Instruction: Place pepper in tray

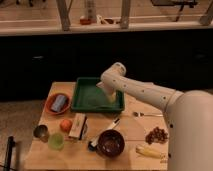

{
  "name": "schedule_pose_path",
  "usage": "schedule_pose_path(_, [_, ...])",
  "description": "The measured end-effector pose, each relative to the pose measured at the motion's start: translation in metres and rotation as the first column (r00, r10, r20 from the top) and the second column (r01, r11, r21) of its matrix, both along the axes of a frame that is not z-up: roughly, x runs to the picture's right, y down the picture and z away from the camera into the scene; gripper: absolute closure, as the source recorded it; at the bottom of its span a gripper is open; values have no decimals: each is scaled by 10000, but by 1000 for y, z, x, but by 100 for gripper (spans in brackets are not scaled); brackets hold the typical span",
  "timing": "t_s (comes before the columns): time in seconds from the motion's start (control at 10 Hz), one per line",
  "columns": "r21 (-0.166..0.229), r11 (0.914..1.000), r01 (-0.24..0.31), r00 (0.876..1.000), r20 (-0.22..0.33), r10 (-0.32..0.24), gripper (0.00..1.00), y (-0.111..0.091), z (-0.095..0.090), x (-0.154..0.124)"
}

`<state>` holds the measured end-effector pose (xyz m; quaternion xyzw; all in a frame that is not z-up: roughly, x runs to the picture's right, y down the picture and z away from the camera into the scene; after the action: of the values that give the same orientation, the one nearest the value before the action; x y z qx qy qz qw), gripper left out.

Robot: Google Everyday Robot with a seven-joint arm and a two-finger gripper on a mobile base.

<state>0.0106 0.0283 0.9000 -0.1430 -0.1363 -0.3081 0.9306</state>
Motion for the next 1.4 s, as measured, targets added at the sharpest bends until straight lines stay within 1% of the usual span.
schedule_pose_path(0.3, [12, 10000, 74, 9999, 72, -74, 20, -1, 0, 0])
schedule_pose_path(1.0, [265, 9992, 314, 9993, 186, -319, 20, -7, -6, 1])
schedule_pose_path(1.4, [261, 9992, 315, 9993, 187, -320, 20, -7, -6, 1])
